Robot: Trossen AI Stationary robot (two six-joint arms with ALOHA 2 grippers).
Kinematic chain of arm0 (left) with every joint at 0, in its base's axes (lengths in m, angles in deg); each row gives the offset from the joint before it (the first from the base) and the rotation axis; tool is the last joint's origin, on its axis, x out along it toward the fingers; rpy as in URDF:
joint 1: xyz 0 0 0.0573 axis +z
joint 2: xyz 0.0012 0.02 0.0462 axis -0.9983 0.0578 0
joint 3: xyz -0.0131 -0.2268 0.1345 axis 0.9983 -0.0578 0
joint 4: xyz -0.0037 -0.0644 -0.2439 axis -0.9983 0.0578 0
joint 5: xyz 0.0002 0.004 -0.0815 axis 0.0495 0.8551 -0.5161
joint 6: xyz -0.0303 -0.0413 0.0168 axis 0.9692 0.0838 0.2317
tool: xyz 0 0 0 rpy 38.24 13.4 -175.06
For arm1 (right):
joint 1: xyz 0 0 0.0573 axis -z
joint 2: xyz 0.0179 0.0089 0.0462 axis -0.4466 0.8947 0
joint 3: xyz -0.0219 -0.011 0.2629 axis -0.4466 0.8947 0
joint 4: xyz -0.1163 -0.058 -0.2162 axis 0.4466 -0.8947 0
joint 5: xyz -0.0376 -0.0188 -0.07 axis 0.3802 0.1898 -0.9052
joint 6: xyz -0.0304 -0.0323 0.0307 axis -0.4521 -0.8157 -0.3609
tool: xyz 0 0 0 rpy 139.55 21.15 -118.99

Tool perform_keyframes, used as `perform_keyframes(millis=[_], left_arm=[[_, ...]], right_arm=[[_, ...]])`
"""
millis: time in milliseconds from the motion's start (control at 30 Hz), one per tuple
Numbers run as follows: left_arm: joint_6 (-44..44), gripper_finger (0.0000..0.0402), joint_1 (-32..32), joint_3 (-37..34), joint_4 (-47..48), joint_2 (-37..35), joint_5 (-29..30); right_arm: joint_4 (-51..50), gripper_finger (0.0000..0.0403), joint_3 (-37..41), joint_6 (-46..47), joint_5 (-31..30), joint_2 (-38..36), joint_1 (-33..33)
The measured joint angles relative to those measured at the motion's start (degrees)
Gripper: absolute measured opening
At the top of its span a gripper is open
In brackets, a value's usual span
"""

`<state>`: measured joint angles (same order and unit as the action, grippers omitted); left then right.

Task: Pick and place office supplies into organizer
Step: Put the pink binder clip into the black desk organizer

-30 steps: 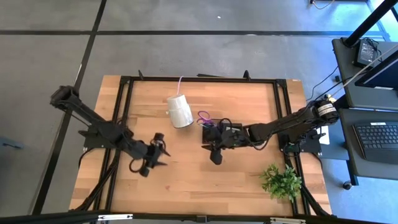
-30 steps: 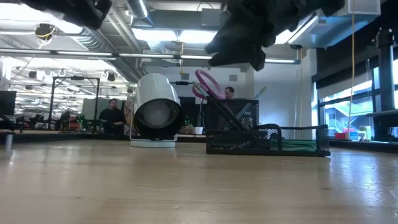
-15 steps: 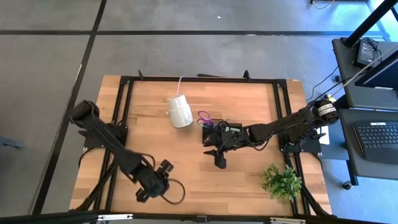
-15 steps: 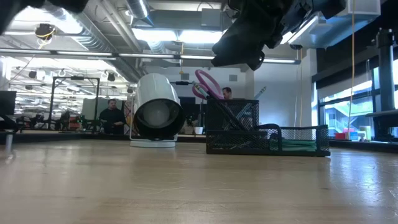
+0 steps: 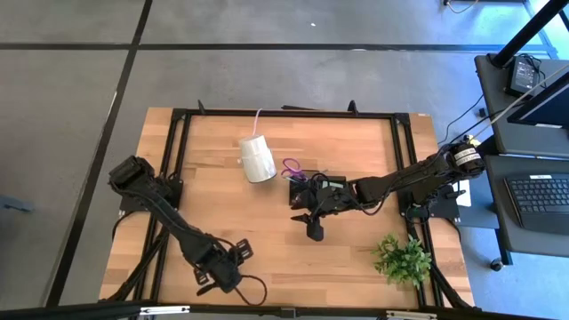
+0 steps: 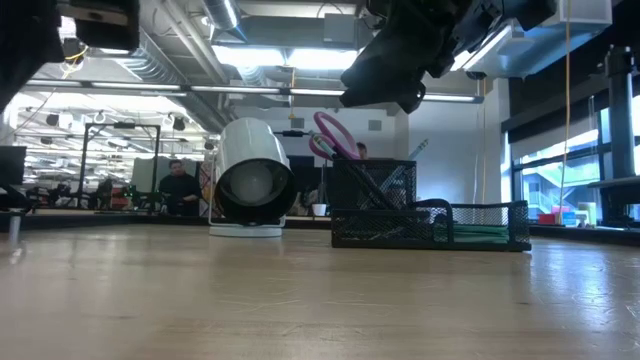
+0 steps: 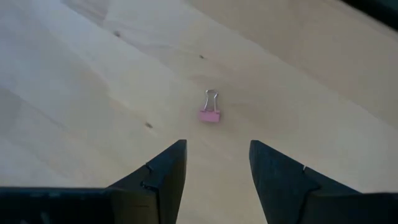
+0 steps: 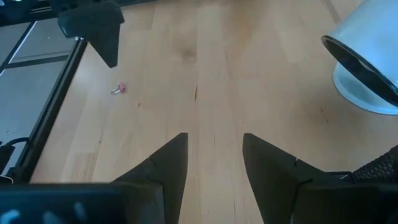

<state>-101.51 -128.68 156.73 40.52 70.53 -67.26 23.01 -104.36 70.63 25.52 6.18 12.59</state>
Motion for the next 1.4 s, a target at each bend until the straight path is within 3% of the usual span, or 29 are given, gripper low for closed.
perform_keyframes(millis=[533,967,1233,1400], left_arm=[[-0.8,0.0171,1.8,0.0,-6.2,3.3,-2.6],[-0.4,0.0171,2.8,0.0,-5.5,3.9,-3.6],[2.1,0.0171,3.1,-4.1,-12.8,3.9,-4.1],[3.4,0.0171,3.3,-4.8,-12.7,3.9,-4.7]], right_arm=[[0.0,0.0157,0.0,1.4,0.0,0.0,-0.6],[-0.2,0.0157,0.0,-0.1,0.0,0.0,-0.6],[-0.2,0.0157,0.0,-0.3,0.0,0.0,-0.6],[-0.2,0.0157,0.0,-0.3,0.0,0.0,-0.6]])
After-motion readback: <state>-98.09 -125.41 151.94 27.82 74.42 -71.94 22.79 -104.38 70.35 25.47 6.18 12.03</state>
